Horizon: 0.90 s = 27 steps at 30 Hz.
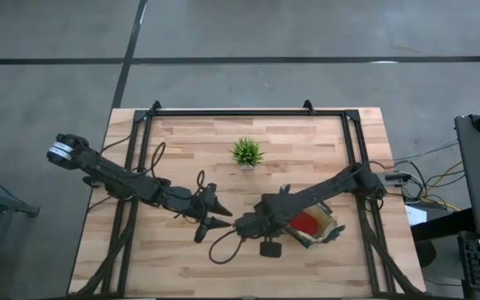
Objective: Pick & Place Garden tools in Gardening bag
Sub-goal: Put the brown trowel into the green gardening bag
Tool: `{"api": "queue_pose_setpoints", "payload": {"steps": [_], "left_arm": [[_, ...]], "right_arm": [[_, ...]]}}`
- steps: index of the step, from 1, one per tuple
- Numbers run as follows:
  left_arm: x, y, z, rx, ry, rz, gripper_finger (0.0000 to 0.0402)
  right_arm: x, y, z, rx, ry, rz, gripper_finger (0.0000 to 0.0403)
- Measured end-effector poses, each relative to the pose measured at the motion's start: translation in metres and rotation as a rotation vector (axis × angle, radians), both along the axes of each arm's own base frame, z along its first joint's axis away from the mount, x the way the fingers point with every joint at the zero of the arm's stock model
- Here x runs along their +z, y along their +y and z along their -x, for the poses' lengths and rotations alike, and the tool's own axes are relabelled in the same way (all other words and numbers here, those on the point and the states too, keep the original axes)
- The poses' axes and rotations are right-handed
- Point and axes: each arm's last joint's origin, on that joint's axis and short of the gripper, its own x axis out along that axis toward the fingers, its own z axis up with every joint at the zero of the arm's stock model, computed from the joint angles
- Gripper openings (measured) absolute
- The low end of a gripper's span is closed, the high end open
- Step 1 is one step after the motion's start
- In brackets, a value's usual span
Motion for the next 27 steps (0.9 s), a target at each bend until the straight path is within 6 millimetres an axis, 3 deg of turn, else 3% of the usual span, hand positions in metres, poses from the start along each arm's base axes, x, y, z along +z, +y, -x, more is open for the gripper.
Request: {"api": "queue_pose_setpoints", "payload": {"steps": [12, 27], "left_arm": [[-0.015, -0.009, 0.0, -0.042, 0.068, 0.008, 0.0177], [-0.024, -0.018, 0.001, -0.079, 0.125, 0.024, 0.0177]], "right_arm": [[0.013, 0.012, -0.034, 0.13, -0.02, 0.029, 0.0008], [0.019, 0.01, -0.033, 0.113, -0.069, 0.082, 0.0008]]}}
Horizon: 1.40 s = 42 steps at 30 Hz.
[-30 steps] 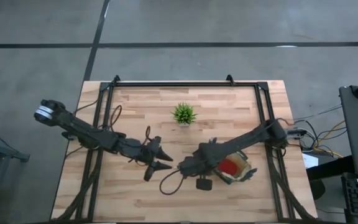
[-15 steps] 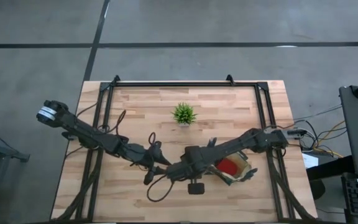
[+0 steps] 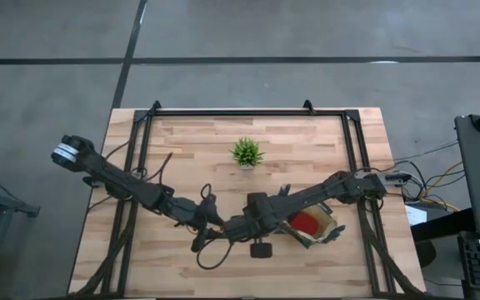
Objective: Pick & Place Garden tools in Gardening bag
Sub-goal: Put the brown trowel into the green gardening bag
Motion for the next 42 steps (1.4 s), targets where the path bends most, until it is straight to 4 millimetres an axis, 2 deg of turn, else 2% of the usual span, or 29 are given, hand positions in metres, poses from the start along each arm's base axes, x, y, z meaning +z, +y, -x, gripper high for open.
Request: {"api": "queue_pose_setpoints", "payload": {"steps": [5, 13, 17, 22, 28, 32, 38, 42], "left_arm": [[-0.014, -0.002, -0.005, 0.001, 0.054, -0.022, 0.0177], [-0.015, -0.003, -0.007, 0.003, 0.054, -0.022, 0.0166], [-0.014, -0.003, -0.007, 0.0, 0.049, -0.024, 0.0137], [-0.016, -0.002, -0.007, 0.019, 0.059, -0.028, 0.0071], [-0.016, -0.002, -0.006, 0.015, 0.057, -0.037, 0.0069], [-0.016, -0.003, -0.006, 0.005, 0.048, -0.043, 0.0069], [-0.014, -0.005, -0.005, -0.005, 0.026, -0.053, 0.0069], [-0.014, -0.008, -0.004, -0.013, 0.016, -0.088, 0.0069]], "right_arm": [[0.0, 0.001, -0.001, 0.006, -0.011, -0.004, 0.0008], [0.0, 0.002, -0.001, 0.01, -0.016, -0.012, 0.0008], [0.0, 0.002, -0.002, 0.01, -0.018, -0.014, 0.0008], [0.001, 0.002, -0.001, 0.005, -0.02, -0.019, 0.0009], [0.001, 0.003, -0.002, 0.006, -0.019, -0.032, 0.0009], [0.004, 0.003, 0.0, 0.008, -0.004, -0.107, 0.0009], [0.022, 0.004, 0.008, -0.003, -0.045, -0.116, 0.0011], [0.037, 0.008, 0.017, 0.02, -0.103, -0.066, 0.0028]]}}
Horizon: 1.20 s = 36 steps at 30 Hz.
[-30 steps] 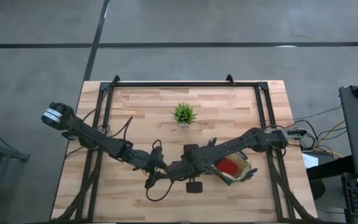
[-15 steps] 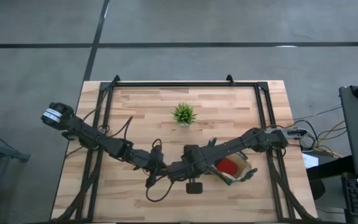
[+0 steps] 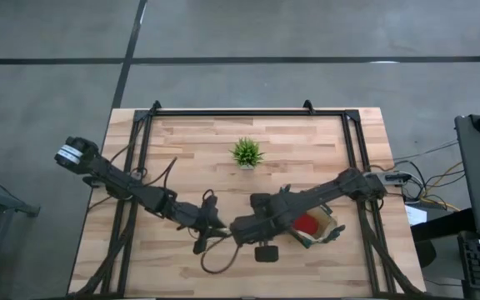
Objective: Pick & Place Garden tools in Gardening bag
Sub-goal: Put the brown trowel into the green gardening bag
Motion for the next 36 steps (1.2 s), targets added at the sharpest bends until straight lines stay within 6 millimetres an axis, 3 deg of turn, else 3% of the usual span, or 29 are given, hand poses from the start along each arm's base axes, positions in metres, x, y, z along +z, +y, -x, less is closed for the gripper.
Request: {"api": "queue_pose_setpoints", "payload": {"steps": [9, 18, 24, 30, 36], "left_arm": [[0.003, -0.005, 0.001, 0.012, -0.063, -0.059, 0.0069], [0.015, -0.013, 0.001, -0.01, -0.224, -0.107, 0.0069], [0.021, -0.015, 0.001, 0.059, -0.302, -0.188, 0.0069], [0.035, -0.021, 0.004, 0.037, -0.487, -0.24, 0.0069], [0.039, -0.02, 0.007, 0.034, -0.592, -0.305, 0.0069]], "right_arm": [[0.032, 0.013, 0.019, 0.018, -0.192, 0.149, 0.0098], [0.053, 0.056, 0.051, 0.064, -0.418, 0.386, 0.0156], [0.058, 0.084, 0.073, 0.08, -0.548, 0.553, 0.0174], [0.06, 0.105, 0.092, 0.06, -0.658, 0.652, 0.018], [0.046, 0.119, 0.103, 0.04, -0.733, 0.78, 0.018]]}}
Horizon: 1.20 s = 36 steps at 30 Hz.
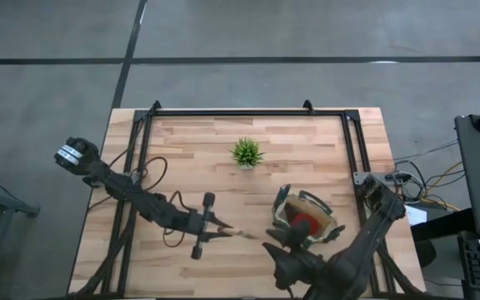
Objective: Pick & Place Garden tools in Gardening bag
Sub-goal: Put the brown trowel into the green gardening bag
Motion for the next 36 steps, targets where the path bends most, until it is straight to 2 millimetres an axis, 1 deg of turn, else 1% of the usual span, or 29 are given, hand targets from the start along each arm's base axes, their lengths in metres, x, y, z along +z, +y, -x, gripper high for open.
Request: {"api": "queue_pose_setpoints", "payload": {"steps": [4, 8, 16, 22, 25, 28, 30, 33, 36], "left_arm": [[-0.004, 0.002, 0.003, 0.003, -0.029, -0.021, 0.0069], [-0.005, 0.003, 0.006, 0.005, -0.061, -0.032, 0.0069], [-0.007, 0.004, 0.006, 0.003, -0.06, -0.037, 0.0069], [-0.007, 0.004, 0.006, 0.003, -0.06, -0.039, 0.0069], [-0.007, 0.004, 0.006, 0.003, -0.06, -0.039, 0.0069], [-0.007, 0.004, 0.006, 0.003, -0.06, -0.039, 0.0069], [-0.006, 0.004, 0.006, 0.003, -0.062, -0.038, 0.0069], [-0.006, 0.004, 0.006, 0.003, -0.064, -0.037, 0.0069], [-0.006, 0.004, 0.006, 0.003, -0.064, -0.038, 0.0069]], "right_arm": [[-0.016, 0.004, 0.004, -0.041, -0.087, 0.115, 0.0181], [-0.029, 0.004, 0.007, -0.071, -0.155, 0.155, 0.018], [-0.034, -0.019, 0.024, -0.125, -0.243, 0.047, 0.018], [-0.047, -0.033, 0.034, -0.134, -0.296, -0.047, 0.0169], [-0.059, -0.04, 0.038, -0.125, -0.276, -0.11, 0.0156], [-0.067, -0.045, 0.038, -0.079, -0.229, -0.2, 0.0142], [-0.07, -0.049, 0.033, -0.025, -0.207, -0.303, 0.0132], [-0.075, -0.058, 0.021, 0.138, -0.169, -0.445, 0.0118], [-0.076, -0.066, 0.015, 0.301, -0.242, -0.49, 0.0106]]}}
